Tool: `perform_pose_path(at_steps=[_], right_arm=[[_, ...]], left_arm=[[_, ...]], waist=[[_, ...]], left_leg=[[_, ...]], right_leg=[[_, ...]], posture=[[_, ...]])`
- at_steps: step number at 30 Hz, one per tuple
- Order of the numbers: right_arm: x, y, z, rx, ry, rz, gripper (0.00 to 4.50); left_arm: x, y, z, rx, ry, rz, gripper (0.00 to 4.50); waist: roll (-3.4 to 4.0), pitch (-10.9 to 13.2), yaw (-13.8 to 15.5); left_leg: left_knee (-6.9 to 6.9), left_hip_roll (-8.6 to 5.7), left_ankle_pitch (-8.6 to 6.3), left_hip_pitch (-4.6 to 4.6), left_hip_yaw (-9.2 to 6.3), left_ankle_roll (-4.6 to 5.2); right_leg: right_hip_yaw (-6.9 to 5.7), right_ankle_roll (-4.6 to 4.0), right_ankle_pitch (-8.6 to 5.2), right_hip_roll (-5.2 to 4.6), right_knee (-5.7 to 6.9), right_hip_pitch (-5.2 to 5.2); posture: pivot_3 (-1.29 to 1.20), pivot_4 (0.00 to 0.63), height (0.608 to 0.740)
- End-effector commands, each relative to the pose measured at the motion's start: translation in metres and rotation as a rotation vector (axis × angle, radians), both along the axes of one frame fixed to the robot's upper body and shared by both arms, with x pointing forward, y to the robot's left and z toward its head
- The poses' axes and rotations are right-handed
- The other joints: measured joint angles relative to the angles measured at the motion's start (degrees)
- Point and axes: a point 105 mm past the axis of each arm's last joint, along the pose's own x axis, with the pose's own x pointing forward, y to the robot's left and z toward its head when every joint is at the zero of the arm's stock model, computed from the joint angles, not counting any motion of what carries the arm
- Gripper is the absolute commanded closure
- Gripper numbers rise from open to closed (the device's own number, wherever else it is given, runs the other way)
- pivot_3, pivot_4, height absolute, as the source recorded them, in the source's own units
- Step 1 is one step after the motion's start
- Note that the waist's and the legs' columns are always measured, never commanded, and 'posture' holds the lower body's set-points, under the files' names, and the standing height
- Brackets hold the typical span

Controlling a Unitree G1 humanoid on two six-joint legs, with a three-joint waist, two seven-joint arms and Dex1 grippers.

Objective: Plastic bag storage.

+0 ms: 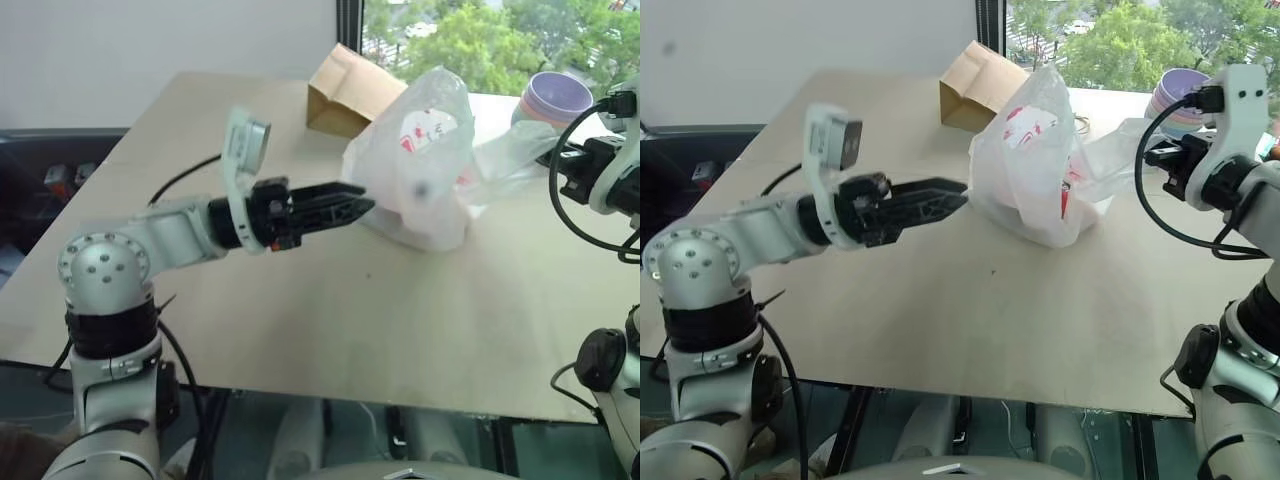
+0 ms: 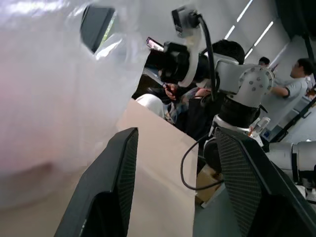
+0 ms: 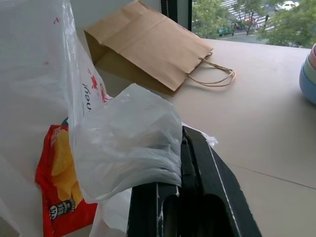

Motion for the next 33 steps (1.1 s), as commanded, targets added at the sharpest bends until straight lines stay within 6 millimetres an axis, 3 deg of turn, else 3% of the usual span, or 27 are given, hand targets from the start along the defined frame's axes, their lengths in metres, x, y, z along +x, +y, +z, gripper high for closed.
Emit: perform_pose_path(at_steps=[1, 10, 14, 17, 21, 25, 29, 33], right_arm=[[-0.005, 0.002, 0.009, 0.002, -0.051, -0.007, 4.5], [-0.002, 0.006, 0.013, 0.011, -0.063, -0.012, 4.5], [-0.001, 0.007, 0.014, 0.01, -0.067, -0.008, 4.5], [-0.001, 0.007, 0.015, 0.006, -0.069, -0.005, 4.5], [0.004, 0.006, 0.02, 0.004, -0.08, 0.002, 4.5], [0.013, 0.004, 0.032, 0.02, -0.106, 0.011, 4.5], [0.022, 0.006, 0.046, 0.038, -0.145, 0.034, 4.5], [0.025, 0.009, 0.056, 0.034, -0.174, 0.057, 4.5]], left_arm=[[0.014, -0.018, 0.013, 0.028, -0.083, 0.037, 1.95], [0.045, -0.07, 0.011, 0.221, -0.232, 0.071, 1.95], [0.041, -0.085, 0.006, 0.259, -0.241, -0.006, 1.95], [0.04, -0.092, 0.001, 0.244, -0.206, -0.064, 2.73], [0.058, -0.079, 0.029, 0.052, -0.166, 0.007, 4.43], [0.074, -0.06, 0.045, -0.038, -0.1, 0.073, 4.43], [0.078, -0.049, 0.055, -0.092, -0.063, 0.084, 4.43], [0.067, -0.041, 0.054, -0.069, -0.043, 0.045, 4.43]], waist=[[0.0, 0.0, -0.2], [0.01, 0.0, -0.3], [0.03, 0.0, -0.4], [0.04, 0.0, -0.4], [0.04, 0.0, -0.5], [0.05, 0.0, -0.6], [0.05, 0.0, -0.6], [0.06, 0.0, -0.5]], left_leg=[[-0.04, -0.01, 0.0, 0.0, 0.0, 0.0], [-0.14, -0.02, 0.0, -0.07, 0.01, 0.01], [-0.19, -0.01, -0.01, -0.1, 0.03, 0.01], [-0.22, 0.0, 0.0, -0.14, 0.02, 0.01], [-0.21, 0.0, -0.01, -0.16, 0.03, 0.01], [-0.21, 0.02, 0.0, -0.18, 0.03, 0.01], [-0.25, 0.03, -0.01, -0.2, 0.04, 0.01], [-0.22, 0.03, 0.0, -0.57, -0.02, 0.02]], right_leg=[[0.0, 0.0, 0.0, 0.0, -0.03, 0.0], [0.01, 0.03, 0.0, 0.0, -0.24, -0.04], [0.03, 0.03, 0.0, 0.0, -0.28, -0.08], [0.03, 0.03, 0.0, 0.01, -0.29, -0.14], [0.03, 0.06, -0.01, 0.0, -0.34, -0.14], [0.05, 0.07, -0.01, 0.04, -0.33, -0.19], [0.04, 0.05, 0.0, 0.05, -0.39, -0.18], [-0.03, 0.06, 0.03, 0.03, -0.44, -0.44]], posture=[[0.0, 0.15, 0.74], [0.0, 0.15, 0.74], [0.0, 0.15, 0.74], [0.0, 0.15, 0.74], [0.0, 0.15, 0.74], [0.0, 0.15, 0.74], [0.0, 0.15, 0.74], [0.0, 0.15, 0.74]])
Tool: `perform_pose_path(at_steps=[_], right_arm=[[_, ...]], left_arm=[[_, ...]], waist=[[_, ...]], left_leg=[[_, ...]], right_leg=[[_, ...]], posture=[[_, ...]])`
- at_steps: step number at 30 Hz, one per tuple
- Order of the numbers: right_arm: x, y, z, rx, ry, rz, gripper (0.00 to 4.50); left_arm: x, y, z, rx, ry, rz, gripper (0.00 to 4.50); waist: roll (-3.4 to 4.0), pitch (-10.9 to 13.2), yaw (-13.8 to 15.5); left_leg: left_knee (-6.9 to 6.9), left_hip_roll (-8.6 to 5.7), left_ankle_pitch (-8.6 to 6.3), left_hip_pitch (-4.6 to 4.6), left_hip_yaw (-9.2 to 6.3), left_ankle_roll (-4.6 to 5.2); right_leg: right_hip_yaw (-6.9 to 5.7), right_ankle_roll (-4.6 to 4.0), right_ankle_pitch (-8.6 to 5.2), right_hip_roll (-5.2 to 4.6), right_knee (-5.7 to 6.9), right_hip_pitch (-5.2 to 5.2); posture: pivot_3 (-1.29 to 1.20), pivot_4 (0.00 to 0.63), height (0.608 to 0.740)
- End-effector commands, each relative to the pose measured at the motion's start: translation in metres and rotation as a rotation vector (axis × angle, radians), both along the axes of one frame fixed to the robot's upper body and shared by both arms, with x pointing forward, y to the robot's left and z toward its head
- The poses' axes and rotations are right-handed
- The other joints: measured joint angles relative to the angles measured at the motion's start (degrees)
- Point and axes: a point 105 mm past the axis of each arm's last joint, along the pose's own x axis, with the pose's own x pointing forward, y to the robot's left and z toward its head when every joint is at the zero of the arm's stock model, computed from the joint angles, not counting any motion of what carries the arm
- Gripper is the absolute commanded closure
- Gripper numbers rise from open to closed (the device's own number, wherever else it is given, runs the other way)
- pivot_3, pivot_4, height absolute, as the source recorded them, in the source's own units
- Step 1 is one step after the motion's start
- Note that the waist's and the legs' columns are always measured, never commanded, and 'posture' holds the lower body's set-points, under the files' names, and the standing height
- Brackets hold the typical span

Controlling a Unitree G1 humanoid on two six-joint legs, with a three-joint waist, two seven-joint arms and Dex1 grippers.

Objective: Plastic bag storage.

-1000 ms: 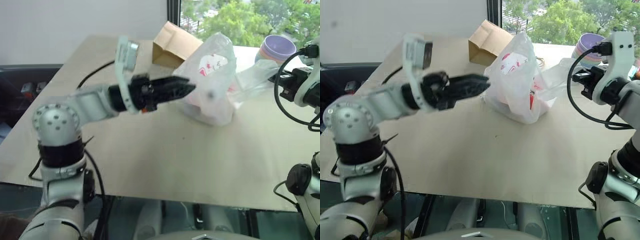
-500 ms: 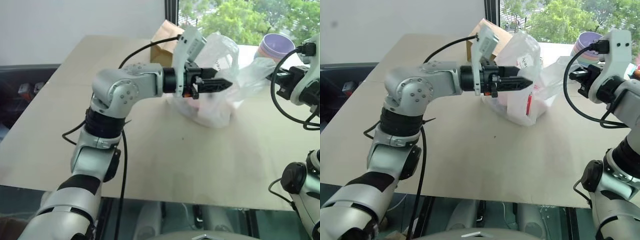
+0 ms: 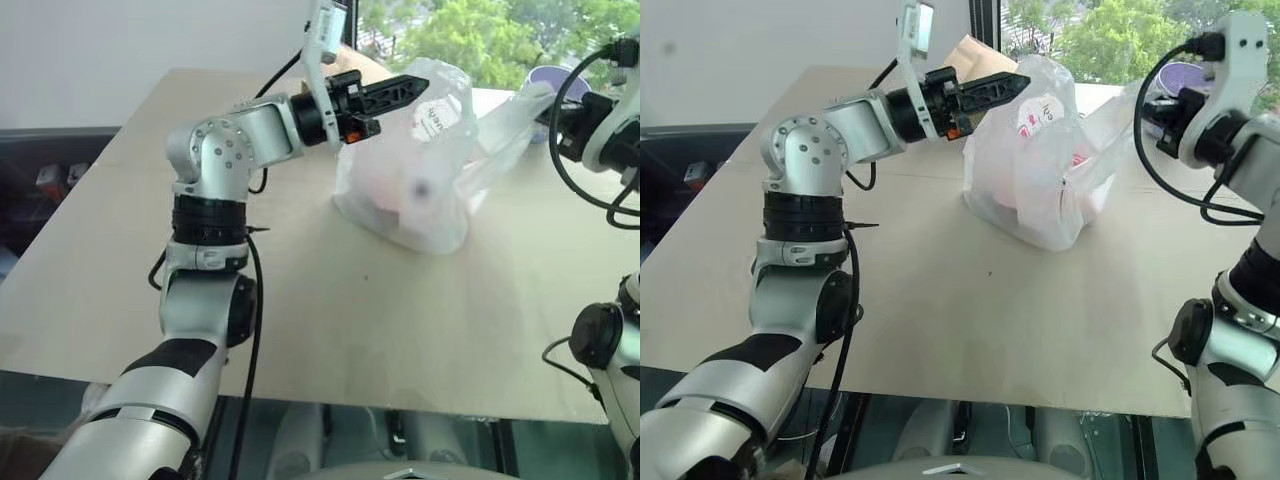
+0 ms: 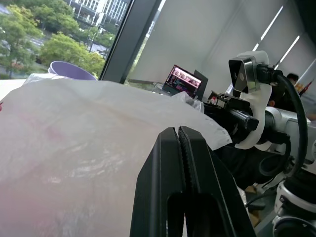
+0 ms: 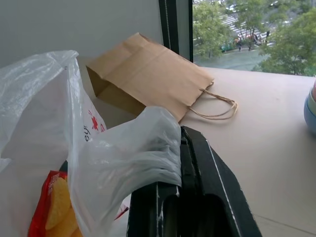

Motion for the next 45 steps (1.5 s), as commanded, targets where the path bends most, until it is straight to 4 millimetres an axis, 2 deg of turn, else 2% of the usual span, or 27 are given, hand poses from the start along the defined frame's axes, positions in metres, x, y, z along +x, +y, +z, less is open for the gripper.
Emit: perform_pose_path(at_steps=[1, 2, 4, 6, 11, 17, 22, 23, 24, 27, 30, 32, 36, 39, 42, 45], right_arm=[[-0.004, 0.0, 0.019, -0.014, -0.081, 0.012, 4.5], [-0.004, 0.001, 0.019, -0.016, -0.082, 0.013, 4.5], [-0.004, 0.001, 0.018, -0.019, -0.081, 0.014, 4.5], [-0.004, 0.002, 0.016, -0.018, -0.081, 0.013, 4.5], [-0.01, 0.005, 0.018, -0.014, -0.091, 0.017, 4.5], [-0.022, 0.017, 0.026, -0.02, -0.122, 0.044, 4.5], [-0.026, 0.024, 0.026, -0.017, -0.129, 0.065, 4.5], [-0.025, 0.025, 0.025, -0.015, -0.128, 0.065, 4.5], [-0.025, 0.025, 0.025, -0.012, -0.126, 0.065, 4.5], [-0.022, 0.023, 0.022, -0.007, -0.121, 0.058, 4.5], [-0.019, 0.017, 0.02, 0.005, -0.117, 0.033, 4.5], [-0.013, 0.008, 0.02, 0.024, -0.116, -0.003, 4.5], [0.003, -0.008, 0.031, 0.085, -0.154, -0.059, 4.5], [0.014, -0.01, 0.042, 0.098, -0.191, -0.06, 4.5], [0.035, -0.012, 0.072, 0.059, -0.298, -0.071, 4.5], [0.037, -0.015, 0.095, 0.014, -0.391, -0.061, 4.5]], left_arm=[[-0.022, 0.002, 0.012, 0.042, -0.069, -0.057, 4.43], [-0.027, -0.002, 0.008, 0.064, -0.063, -0.083, 4.43], [-0.04, -0.011, 0.002, 0.083, -0.045, -0.156, 3.92], [-0.043, -0.019, -0.003, 0.085, -0.011, -0.164, 3.2], [-0.036, -0.034, -0.012, 0.115, 0.039, -0.112, 1.05], [-0.03, -0.056, -0.01, 0.197, 0.022, -0.075, 1.05], [-0.033, -0.067, -0.021, 0.34, -0.041, -0.135, 1.05], [-0.033, -0.068, -0.023, 0.372, -0.065, -0.145, 1.58], [-0.034, -0.069, -0.025, 0.407, -0.097, -0.163, 1.79], [-0.036, -0.066, -0.031, 0.45, -0.138, -0.217, 3.1], [-0.041, -0.056, -0.002, 0.263, -0.112, -0.272, 4.46], [-0.04, -0.036, 0.026, 0.091, -0.073, -0.28, 4.46], [-0.018, 0.016, 0.077, -0.182, -0.069, -0.144, 4.46], [-0.002, 0.042, 0.098, -0.273, -0.082, -0.022, 4.46], [0.015, 0.073, 0.126, -0.325, -0.192, 0.156, 4.46], [0.015, 0.083, 0.138, -0.328, -0.268, 0.189, 4.46]], waist=[[0.0, 0.0, 0.0], [0.0, 0.0, 0.1], [0.0, 0.0, 0.3], [0.0, 0.0, 0.4], [0.0, 0.0, 0.1], [0.0, 0.0, 0.1], [0.02, 0.0, 0.0], [0.03, 0.0, 0.0], [0.03, 0.0, 0.0], [0.05, 0.0, 0.0], [0.05, 0.0, 0.0], [0.05, 0.0, -0.1], [0.05, 0.0, -0.3], [0.05, 0.0, -0.3], [0.08, 0.0, -0.4], [0.08, 0.0, -0.3]], left_leg=[[0.05, 0.0, 0.0, -0.27, -0.02, 0.0], [0.06, 0.0, 0.01, -0.44, 0.0, 0.0], [0.06, -0.01, 0.01, -0.46, 0.01, -0.01], [0.05, -0.03, 0.01, -0.49, -0.01, -0.01], [0.06, -0.07, 0.0, -0.49, -0.01, 0.0], [0.07, -0.08, 0.0, -0.37, 0.0, 0.0], [0.09, -0.1, 0.0, -0.35, 0.01, 0.0], [0.08, -0.1, 0.0, -0.35, 0.01, 0.0], [0.08, -0.1, 0.0, -0.35, 0.02, 0.0], [0.08, -0.11, 0.0, -0.37, 0.05, 0.0], [0.08, -0.1, 0.0, -0.39, 0.05, 0.0], [0.09, -0.09, 0.0, -0.42, 0.04, 0.01], [0.1, -0.08, 0.01, -0.37, 0.06, 0.01], [0.1, -0.09, 0.01, -0.35, 0.07, 0.01], [0.14, -0.11, 0.01, -0.36, 0.11, 0.01], [0.05, -0.12, 0.01, -0.38, 0.12, 0.01]], right_leg=[[-0.01, 0.0, 0.01, 0.0, 0.03, -0.23], [0.0, -0.01, 0.02, 0.0, 0.05, -0.4], [0.01, -0.01, 0.02, -0.04, 0.09, -0.43], [-0.02, 0.0, 0.01, -0.07, 0.06, -0.43], [0.01, 0.03, 0.03, -0.1, 0.05, -0.43], [0.05, 0.03, 0.02, -0.06, 0.31, -0.44], [0.07, 0.03, 0.02, -0.06, 0.35, -0.45], [0.07, 0.02, 0.02, -0.06, 0.36, -0.45], [0.07, 0.02, 0.02, -0.06, 0.36, -0.45], [0.11, 0.02, 0.01, -0.06, 0.39, -0.51], [0.11, 0.02, 0.01, -0.06, 0.38, -0.53], [0.1, 0.02, 0.01, -0.07, 0.37, -0.55], [0.12, 0.02, 0.01, -0.05, 0.43, -0.56], [0.14, 0.03, 0.01, -0.06, 0.45, -0.55], [0.15, 0.04, 0.02, -0.07, 0.47, -0.56], [0.15, 0.04, 0.02, -0.07, 0.34, -0.57]], posture=[[0.0, 0.15, 0.74], [0.0, 0.15, 0.74], [0.0, 0.15, 0.74], [0.0, 0.15, 0.74], [0.0, 0.15, 0.74], [0.0, 0.15, 0.74], [0.0, 0.15, 0.74], [0.0, 0.15, 0.74], [0.0, 0.15, 0.74], [0.0, 0.15, 0.74], [0.0, 0.15, 0.74], [0.0, 0.15, 0.74], [0.0, 0.15, 0.74], [0.0, 0.15, 0.74], [0.0, 0.15, 0.74], [0.0, 0.15, 0.74]])
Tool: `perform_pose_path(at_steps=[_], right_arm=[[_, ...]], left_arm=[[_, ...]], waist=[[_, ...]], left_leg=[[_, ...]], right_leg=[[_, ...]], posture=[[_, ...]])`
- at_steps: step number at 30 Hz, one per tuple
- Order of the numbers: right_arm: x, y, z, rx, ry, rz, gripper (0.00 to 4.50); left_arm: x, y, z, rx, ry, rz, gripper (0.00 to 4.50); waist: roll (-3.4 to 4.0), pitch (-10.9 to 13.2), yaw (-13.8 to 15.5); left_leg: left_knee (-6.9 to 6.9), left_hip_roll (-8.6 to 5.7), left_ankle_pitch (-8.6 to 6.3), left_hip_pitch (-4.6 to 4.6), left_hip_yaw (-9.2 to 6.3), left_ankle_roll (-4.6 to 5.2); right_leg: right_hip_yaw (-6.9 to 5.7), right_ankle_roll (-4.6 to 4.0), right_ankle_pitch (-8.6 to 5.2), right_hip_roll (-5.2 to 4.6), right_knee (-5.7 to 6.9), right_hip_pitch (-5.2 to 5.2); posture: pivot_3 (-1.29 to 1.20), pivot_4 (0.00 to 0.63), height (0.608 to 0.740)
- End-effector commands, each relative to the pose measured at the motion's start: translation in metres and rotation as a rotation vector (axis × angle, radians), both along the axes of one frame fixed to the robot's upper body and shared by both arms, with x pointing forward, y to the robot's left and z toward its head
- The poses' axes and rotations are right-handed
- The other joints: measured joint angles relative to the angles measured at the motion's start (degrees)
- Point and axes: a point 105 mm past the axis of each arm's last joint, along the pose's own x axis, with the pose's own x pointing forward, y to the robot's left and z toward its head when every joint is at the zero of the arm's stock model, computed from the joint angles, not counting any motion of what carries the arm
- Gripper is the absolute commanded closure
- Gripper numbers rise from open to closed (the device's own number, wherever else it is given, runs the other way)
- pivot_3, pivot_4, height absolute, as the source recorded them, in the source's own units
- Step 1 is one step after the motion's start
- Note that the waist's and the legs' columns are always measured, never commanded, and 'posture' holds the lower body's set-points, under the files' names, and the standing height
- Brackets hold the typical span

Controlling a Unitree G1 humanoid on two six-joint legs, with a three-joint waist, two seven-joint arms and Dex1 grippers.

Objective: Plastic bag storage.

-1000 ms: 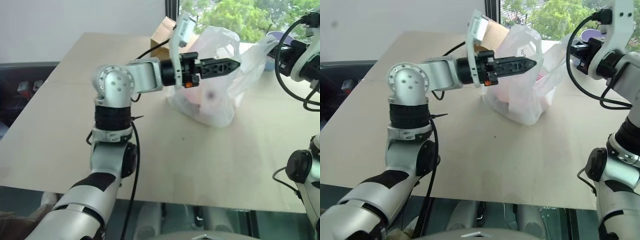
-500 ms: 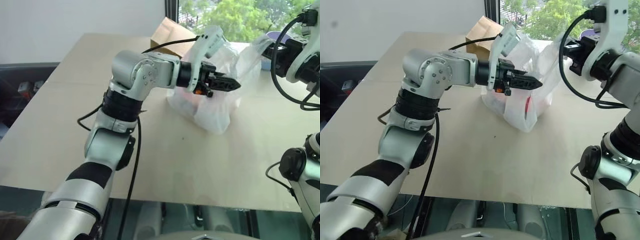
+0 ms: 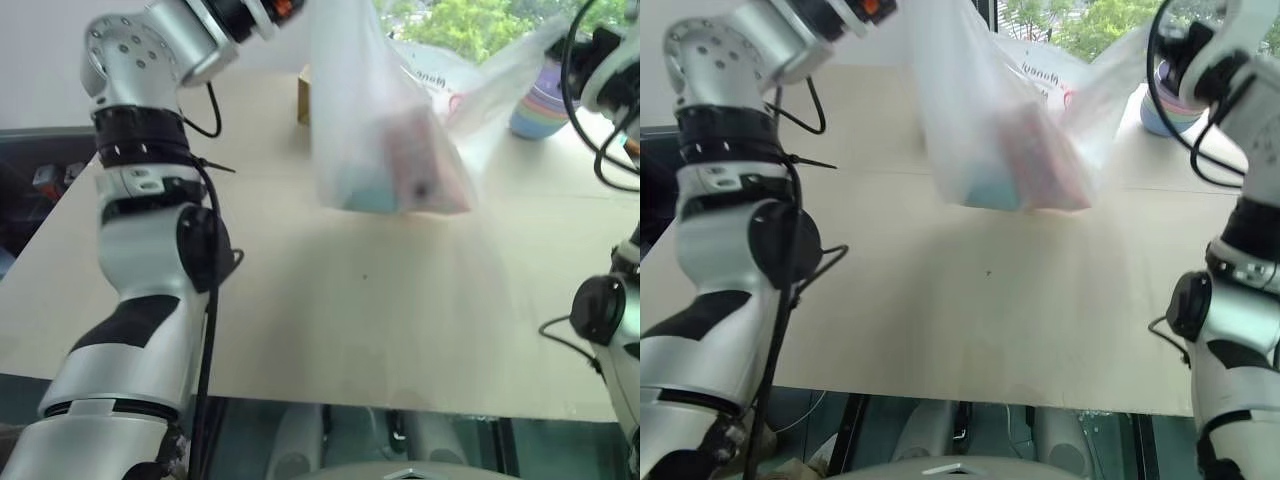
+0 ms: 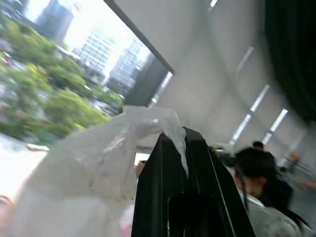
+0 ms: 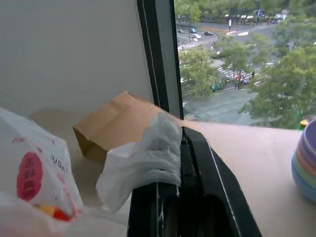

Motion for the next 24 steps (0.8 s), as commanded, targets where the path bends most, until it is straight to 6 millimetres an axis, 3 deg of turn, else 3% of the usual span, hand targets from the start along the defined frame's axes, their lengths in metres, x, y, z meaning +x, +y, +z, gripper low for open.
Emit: perform_pose_path(at_steps=[1, 4, 8, 12, 15, 16, 18, 21, 24], right_arm=[[-0.012, -0.008, 0.038, -0.047, -0.173, -0.005, 4.5], [-0.025, -0.014, 0.042, -0.077, -0.212, -0.009, 4.5], [-0.051, -0.017, 0.028, -0.124, -0.231, -0.026, 4.5], [-0.088, 0.002, -0.002, -0.178, -0.235, 0.095, 4.5], [-0.103, 0.012, -0.027, -0.185, -0.173, 0.187, 4.5], [-0.114, 0.022, -0.07, -0.262, -0.042, 0.256, 4.5], [-0.143, 0.036, -0.137, -0.331, 0.19, 0.388, 4.5], [-0.168, 0.031, -0.211, -0.399, 0.453, 0.362, 4.5], [-0.169, 0.008, -0.265, -0.505, 0.58, 0.24, 4.5]], left_arm=[[-0.013, 0.014, 0.03, -0.031, -0.145, 0.033, 4.46], [-0.018, 0.022, 0.023, -0.008, -0.146, 0.019, 4.46], [-0.037, 0.03, -0.007, 0.063, -0.119, -0.039, 4.46], [-0.069, 0.028, -0.065, 0.188, -0.104, -0.098, 4.46], [-0.086, 0.021, -0.102, 0.265, -0.049, -0.142, 4.46], [-0.088, 0.02, -0.14, 0.336, 0.026, -0.135, 4.46], [-0.094, 0.02, -0.196, 0.41, 0.151, -0.109, 4.46], [-0.098, 0.024, -0.258, 0.539, 0.231, -0.041, 4.46], [-0.089, 0.037, -0.305, 0.59, 0.314, 0.07, 4.46]], waist=[[0.0, 0.0, 0.3], [0.0, 0.0, 0.5], [0.01, 0.0, 0.5], [0.04, 0.0, 0.5], [0.03, 0.0, 0.5], [-0.01, -0.1, 0.7], [-0.01, -0.4, 1.0], [0.02, -0.3, 1.3], [-0.18, -0.4, 1.0]], left_leg=[[-0.06, 0.01, 0.0, -0.02, -0.03, 0.0], [-0.12, 0.03, -0.01, -0.14, -0.07, -0.01], [-0.2, 0.03, -0.02, -0.31, -0.08, -0.02], [-0.21, 0.33, 0.04, -0.34, -0.18, -0.14], [-0.05, 0.36, 0.04, -0.34, -0.21, -0.14], [-0.01, 0.36, 0.03, -0.32, -0.2, -0.12], [-0.07, 0.34, -0.11, 0.18, -0.21, 0.1], [-0.33, 0.34, -0.13, 1.0, -0.11, 0.1], [0.11, 0.36, -0.11, 1.05, -0.05, 0.12]], right_leg=[[-0.05, 0.0, 0.0, 0.0, -0.07, 0.0], [-0.07, 0.03, -0.02, -0.01, -0.29, 0.01], [-0.11, 0.06, -0.02, -0.08, -0.41, 0.0], [-0.12, 0.06, -0.02, -0.08, -0.28, -0.02], [-0.1, 0.05, -0.02, -0.06, -0.34, -0.03], [-0.1, 0.06, -0.02, -0.06, -0.38, -0.01], [-0.21, 0.04, -0.04, -0.06, -0.48, 0.54], [-0.15, 0.04, -0.1, -0.09, -0.68, 1.31], [-0.01, 0.03, -0.34, -0.05, -0.61, 1.34]], posture=[[0.0, 0.15, 0.74], [0.0, 0.15, 0.74], [0.0, 0.15, 0.74], [0.0, 0.15, 0.74], [0.0, 0.15, 0.74], [0.0, 0.15, 0.74], [0.0, 0.15, 0.74], [0.0, 0.15, 0.74], [0.0, 0.15, 0.74]])
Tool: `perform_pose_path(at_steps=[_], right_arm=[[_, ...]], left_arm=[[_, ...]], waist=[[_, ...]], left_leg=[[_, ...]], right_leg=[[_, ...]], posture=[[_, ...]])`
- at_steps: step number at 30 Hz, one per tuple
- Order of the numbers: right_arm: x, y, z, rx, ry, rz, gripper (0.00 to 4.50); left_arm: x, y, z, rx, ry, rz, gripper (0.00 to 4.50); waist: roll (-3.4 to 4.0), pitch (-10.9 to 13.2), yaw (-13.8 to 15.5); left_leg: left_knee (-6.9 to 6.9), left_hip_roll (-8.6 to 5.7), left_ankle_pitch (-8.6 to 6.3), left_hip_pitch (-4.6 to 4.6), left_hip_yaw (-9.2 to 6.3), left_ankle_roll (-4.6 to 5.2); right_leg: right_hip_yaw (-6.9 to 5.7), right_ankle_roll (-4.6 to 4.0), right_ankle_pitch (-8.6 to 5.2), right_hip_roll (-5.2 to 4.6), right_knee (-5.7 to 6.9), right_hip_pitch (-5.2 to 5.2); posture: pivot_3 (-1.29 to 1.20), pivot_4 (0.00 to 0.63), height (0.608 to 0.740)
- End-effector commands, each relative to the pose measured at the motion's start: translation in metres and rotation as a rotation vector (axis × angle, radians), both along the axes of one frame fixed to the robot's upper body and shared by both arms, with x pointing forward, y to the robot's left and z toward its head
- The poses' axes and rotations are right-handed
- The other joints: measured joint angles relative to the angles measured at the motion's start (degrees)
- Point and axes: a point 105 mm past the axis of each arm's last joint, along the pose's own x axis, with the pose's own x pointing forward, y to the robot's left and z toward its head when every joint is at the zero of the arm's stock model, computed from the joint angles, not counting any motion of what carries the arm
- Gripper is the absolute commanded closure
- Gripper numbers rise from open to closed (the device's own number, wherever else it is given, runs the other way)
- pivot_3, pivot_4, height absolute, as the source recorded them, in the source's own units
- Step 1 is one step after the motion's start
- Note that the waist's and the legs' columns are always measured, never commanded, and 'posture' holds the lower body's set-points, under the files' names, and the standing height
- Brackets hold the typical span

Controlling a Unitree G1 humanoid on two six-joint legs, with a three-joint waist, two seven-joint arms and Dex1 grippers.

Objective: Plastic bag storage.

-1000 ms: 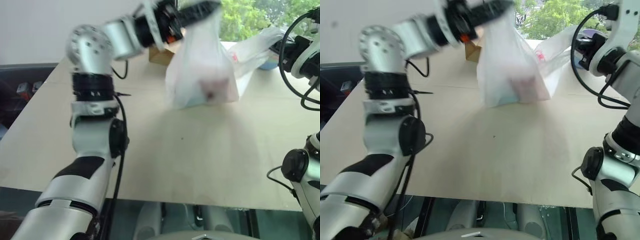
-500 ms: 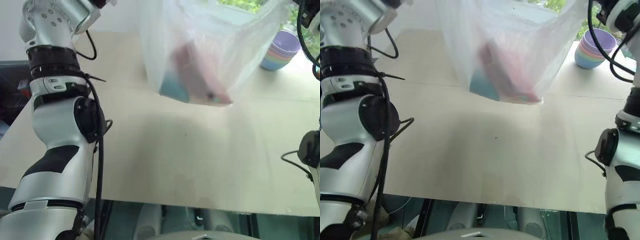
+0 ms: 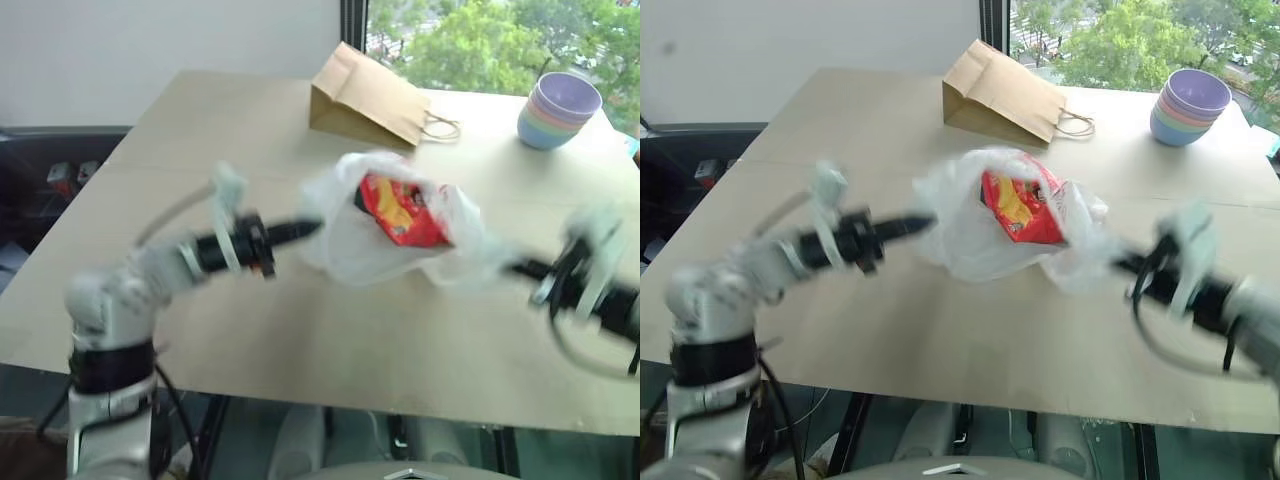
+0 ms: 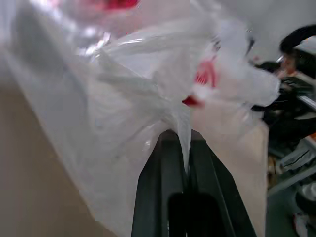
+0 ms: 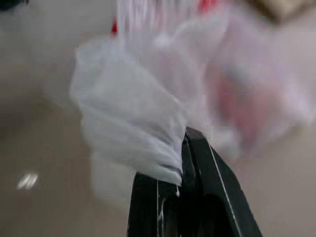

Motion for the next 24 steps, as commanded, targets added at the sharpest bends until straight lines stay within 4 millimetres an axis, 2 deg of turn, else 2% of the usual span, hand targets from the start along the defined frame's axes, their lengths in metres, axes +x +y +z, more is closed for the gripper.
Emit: perform_pose_path(at_steps=[1, 2, 4, 6, 8, 11, 13, 16, 17, 19, 20, 21, 22, 24], right_arm=[[0.016, -0.019, -0.016, -0.14, -0.115, -0.08, 4.5], [0.024, -0.027, -0.022, -0.163, -0.14, -0.122, 4.5], [0.042, -0.042, -0.027, -0.206, -0.206, -0.208, 4.5], [0.059, -0.049, -0.022, -0.22, -0.277, -0.245, 4.5], [0.078, -0.052, -0.01, -0.202, -0.376, -0.278, 4.5], [0.097, -0.051, 0.004, -0.186, -0.471, -0.267, 4.5], [0.099, -0.048, 0.007, -0.193, -0.481, -0.215, 4.5], [0.088, -0.043, 0.012, -0.175, -0.478, -0.127, 4.5], [0.082, -0.042, 0.013, -0.16, -0.475, -0.118, 3.95], [0.07, -0.042, 0.013, -0.137, -0.472, -0.102, 3.21], [0.063, -0.04, 0.015, -0.118, -0.471, -0.09, 2.85], [0.056, -0.038, 0.017, -0.096, -0.47, -0.081, 2.26], [0.049, -0.037, 0.021, -0.073, -0.471, -0.071, 1.96], [0.03, -0.031, 0.029, -0.022, -0.459, -0.03, 0.96]], left_arm=[[0.014, 0.011, -0.017, 0.094, -0.102, 0.089, 4.46], [0.019, 0.014, -0.027, 0.12, -0.092, 0.128, 4.46], [0.028, 0.014, -0.034, 0.155, -0.142, 0.156, 4.46], [0.036, 0.007, -0.025, 0.111, -0.205, 0.169, 4.46], [0.044, 0.002, -0.015, 0.091, -0.246, 0.168, 4.46], [0.055, -0.003, -0.002, 0.063, -0.295, 0.171, 4.46], [0.057, -0.004, 0.007, 0.045, -0.323, 0.166, 4.46], [0.042, 0.004, 0.017, 0.02, -0.362, 0.115, 4.46], [0.035, 0.007, 0.021, 0.002, -0.368, 0.102, 3.97], [0.024, 0.014, 0.025, 0.002, -0.389, 0.099, 3.34], [0.019, 0.018, 0.027, 0.002, -0.403, 0.111, 2.91], [0.015, 0.022, 0.029, 0.008, -0.413, 0.121, 2.39], [0.009, 0.026, 0.03, 0.014, -0.421, 0.124, 2.04], [-0.001, 0.035, 0.03, 0.049, -0.442, 0.15, 1.11]], waist=[[-0.22, -0.1, -0.5], [-0.23, -0.2, -0.8], [-0.13, -0.2, -1.1], [-0.1, -0.2, -1.4], [-0.13, -0.2, -1.3], [-0.13, -0.2, -0.5], [-0.09, -0.2, -0.2], [-0.03, -0.3, 0.0], [-0.03, -0.3, 0.0], [-0.02, -0.2, 0.0], [-0.01, -0.2, 0.0], [-0.01, -0.2, 0.0], [-0.01, -0.2, 0.0], [0.0, -0.2, 0.0]], left_leg=[[0.07, 0.04, 0.0, 0.11, -0.04, -0.02], [0.08, 0.09, -0.07, 0.27, -0.11, -0.13], [0.01, 0.19, -0.18, 0.86, -0.1, -0.31], [-0.09, 0.23, -0.19, 0.83, -0.07, -0.32], [-0.11, 0.19, -0.18, 0.71, 0.06, -0.3], [-0.1, 0.01, -0.1, 0.63, 0.16, 0.15], [-0.18, -0.07, -0.19, 0.53, 0.42, 0.25], [-0.19, 0.01, -0.45, -0.05, 0.31, 0.36], [-0.21, 0.03, -0.5, -0.26, 0.35, 0.37], [-0.23, 0.07, -0.6, -0.42, 0.38, 0.47], [-0.23, 0.07, -0.61, -0.49, 0.4, 0.48], [-0.21, 0.08, -0.62, -0.57, 0.42, 0.49], [-0.19, 0.09, -0.63, -0.56, 0.42, 0.5], [-0.08, 0.09, -0.64, -0.53, 0.46, 0.5]], right_leg=[[-0.06, 0.01, -0.02, -0.01, -0.03, 0.12], [-0.04, 0.01, -0.02, -0.06, -0.06, 0.17], [-0.08, 0.01, -0.02, -0.43, -0.47, 0.71], [-0.33, 0.01, -0.02, -0.67, -0.68, 0.72], [-0.55, -0.02, 0.03, -0.94, -0.72, 0.65], [-0.53, 0.16, 0.5, -0.71, -0.52, 0.52], [-0.51, 0.0, 0.55, -0.45, -0.51, 0.44], [-0.54, 0.13, 0.56, -0.28, -0.53, -0.09], [-0.48, 0.13, 0.55, -0.23, -0.52, -0.34], [-0.45, 0.15, 0.51, -0.24, -0.55, -0.5], [-0.45, 0.18, 0.48, -0.24, -0.61, -0.55], [-0.43, 0.2, 0.48, -0.26, -0.63, -0.61], [-0.41, 0.21, 0.48, -0.3, -0.63, -0.59], [-0.32, 0.24, 0.47, -0.31, -0.64, -0.56]], posture=[[0.0, 0.15, 0.74], [0.0, 0.15, 0.74], [0.0, 0.15, 0.74], [0.0, 0.15, 0.74], [0.0, 0.15, 0.74], [0.0, 0.15, 0.74], [0.0, 0.15, 0.74], [0.0, 0.15, 0.74], [0.0, 0.15, 0.74], [0.0, 0.15, 0.74], [0.0, 0.15, 0.74], [0.0, 0.15, 0.74], [0.0, 0.15, 0.74], [0.0, 0.15, 0.74]])
